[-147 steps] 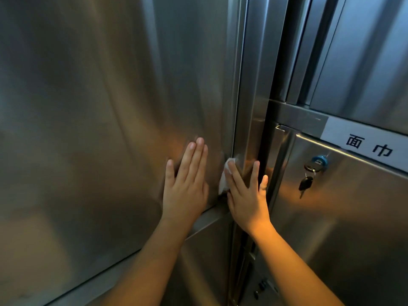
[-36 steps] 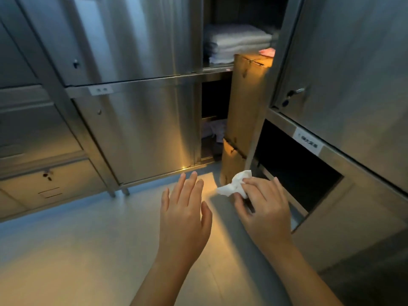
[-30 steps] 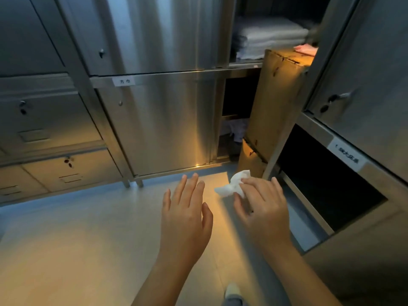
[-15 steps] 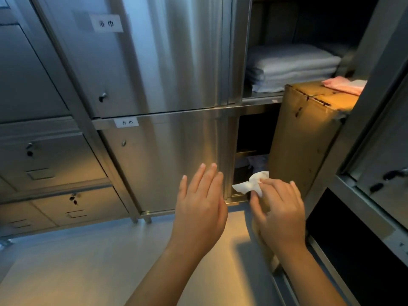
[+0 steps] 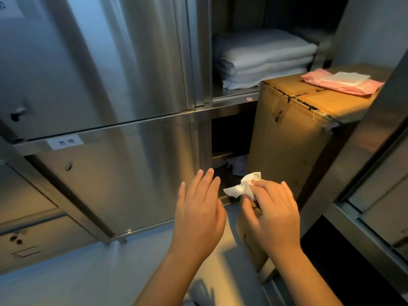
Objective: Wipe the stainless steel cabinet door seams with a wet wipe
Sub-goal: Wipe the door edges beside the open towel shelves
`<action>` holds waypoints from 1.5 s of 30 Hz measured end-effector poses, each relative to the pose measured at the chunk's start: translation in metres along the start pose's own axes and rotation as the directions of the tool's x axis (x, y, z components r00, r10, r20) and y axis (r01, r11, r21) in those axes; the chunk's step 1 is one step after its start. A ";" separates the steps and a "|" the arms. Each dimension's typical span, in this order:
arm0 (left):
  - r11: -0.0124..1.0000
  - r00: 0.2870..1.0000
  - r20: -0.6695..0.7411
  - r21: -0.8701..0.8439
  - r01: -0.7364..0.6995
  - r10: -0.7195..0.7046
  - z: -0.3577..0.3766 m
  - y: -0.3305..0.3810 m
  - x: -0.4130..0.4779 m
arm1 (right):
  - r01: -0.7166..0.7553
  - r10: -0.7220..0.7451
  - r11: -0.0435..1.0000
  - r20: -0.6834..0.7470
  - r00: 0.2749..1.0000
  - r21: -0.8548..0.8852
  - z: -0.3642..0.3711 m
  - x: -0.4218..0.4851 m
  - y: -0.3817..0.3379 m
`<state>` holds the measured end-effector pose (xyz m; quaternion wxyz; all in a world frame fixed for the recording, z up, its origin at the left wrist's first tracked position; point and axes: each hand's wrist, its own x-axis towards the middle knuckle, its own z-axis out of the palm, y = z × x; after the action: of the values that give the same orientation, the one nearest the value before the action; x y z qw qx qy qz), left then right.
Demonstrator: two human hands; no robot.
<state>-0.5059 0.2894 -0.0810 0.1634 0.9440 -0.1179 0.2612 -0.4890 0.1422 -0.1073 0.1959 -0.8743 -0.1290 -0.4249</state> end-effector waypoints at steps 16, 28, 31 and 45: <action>0.994 0.984 -0.176 -0.099 -0.047 0.029 0.039 -0.164 0.234 | 0.107 -0.117 0.992 -0.163 0.980 -0.072 0.190 0.217 0.005; 0.978 0.918 -0.344 0.010 -0.209 0.200 0.025 -0.165 0.372 | 0.231 -0.260 0.964 -0.274 0.926 -0.131 0.220 0.349 0.046; 0.972 0.894 -0.384 0.048 -0.228 0.229 0.017 -0.156 0.406 | 0.269 -0.299 0.953 -0.320 0.899 -0.136 0.216 0.387 0.059; 0.923 0.745 -0.569 0.348 -0.165 0.348 -0.045 -0.116 0.538 | 0.495 -0.513 0.845 -0.563 0.647 -0.202 0.183 0.548 0.080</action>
<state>-0.0408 0.3392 0.2129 0.0221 0.7922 -0.1500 0.5911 0.0009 0.1863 0.2057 0.0874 -0.6266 -0.2918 -0.7173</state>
